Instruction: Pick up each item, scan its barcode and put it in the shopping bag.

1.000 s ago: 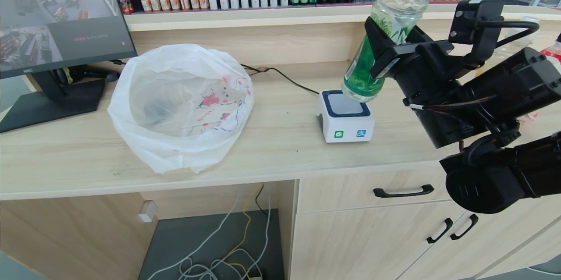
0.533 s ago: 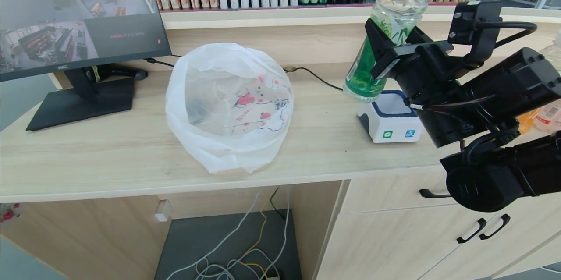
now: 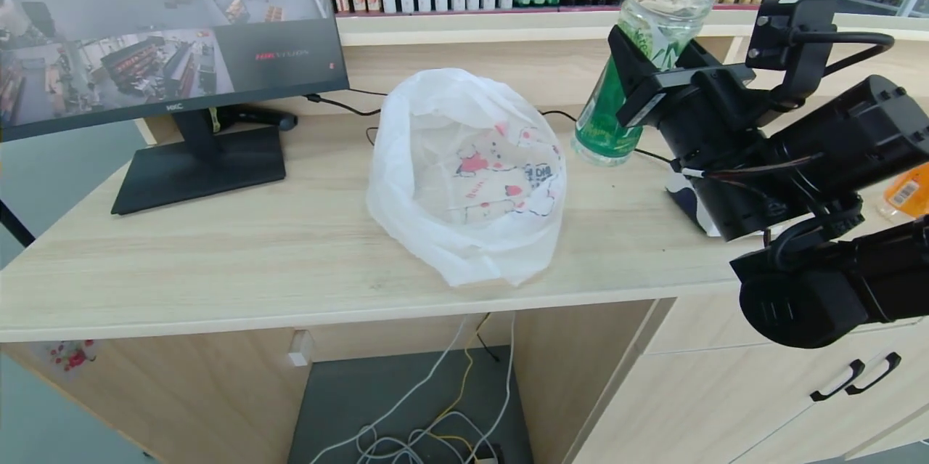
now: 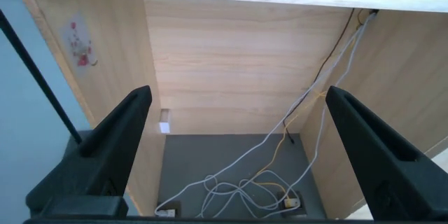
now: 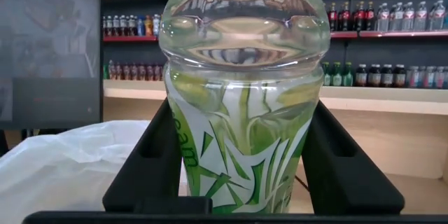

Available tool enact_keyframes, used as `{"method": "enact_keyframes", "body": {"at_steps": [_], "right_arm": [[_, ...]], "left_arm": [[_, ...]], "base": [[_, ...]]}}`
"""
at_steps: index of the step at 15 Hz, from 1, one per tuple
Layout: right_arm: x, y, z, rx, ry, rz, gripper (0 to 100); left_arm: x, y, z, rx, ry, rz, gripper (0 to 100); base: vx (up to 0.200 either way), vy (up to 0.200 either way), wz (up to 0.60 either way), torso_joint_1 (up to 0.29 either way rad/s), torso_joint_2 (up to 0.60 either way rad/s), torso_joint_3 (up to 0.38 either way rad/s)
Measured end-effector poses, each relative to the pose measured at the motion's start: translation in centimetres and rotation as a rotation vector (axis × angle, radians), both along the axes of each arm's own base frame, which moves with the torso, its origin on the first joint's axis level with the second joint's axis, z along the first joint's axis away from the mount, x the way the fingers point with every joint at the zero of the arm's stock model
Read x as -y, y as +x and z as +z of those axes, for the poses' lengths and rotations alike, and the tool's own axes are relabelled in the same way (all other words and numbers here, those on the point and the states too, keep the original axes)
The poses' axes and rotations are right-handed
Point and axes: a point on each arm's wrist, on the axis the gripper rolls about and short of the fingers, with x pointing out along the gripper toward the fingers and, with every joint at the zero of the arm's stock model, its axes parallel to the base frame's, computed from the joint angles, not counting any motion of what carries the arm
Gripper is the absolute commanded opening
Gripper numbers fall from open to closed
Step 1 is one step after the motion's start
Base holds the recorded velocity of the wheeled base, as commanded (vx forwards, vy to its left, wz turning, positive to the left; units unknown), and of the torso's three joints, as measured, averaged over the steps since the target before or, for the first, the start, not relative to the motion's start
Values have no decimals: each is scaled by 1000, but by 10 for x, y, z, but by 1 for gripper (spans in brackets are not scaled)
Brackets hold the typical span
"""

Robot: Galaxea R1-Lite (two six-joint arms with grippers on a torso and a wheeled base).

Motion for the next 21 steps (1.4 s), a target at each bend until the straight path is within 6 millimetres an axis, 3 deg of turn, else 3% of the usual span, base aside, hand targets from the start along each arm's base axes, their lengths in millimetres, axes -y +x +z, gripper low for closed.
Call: {"method": "enact_keyframes", "body": {"at_steps": [9,13,18,21], "right_arm": [[-4,-1,-3,-22,16,40,0],[-10,9,-9,-70,-13,44,0],[-20,25,0,-145,-49,39,0],[-39,28,-3,-168,-69,79,0]], "left_arm": [[0,0,0,0,2,0,100],[0,0,0,0,3,0,100],[0,0,0,0,3,1,100],[0,0,0,0,3,0,100]], "base": [[0,0,0,0,0,0],[0,0,0,0,0,0],[0,0,0,0,0,0],[0,0,0,0,0,0]]}}
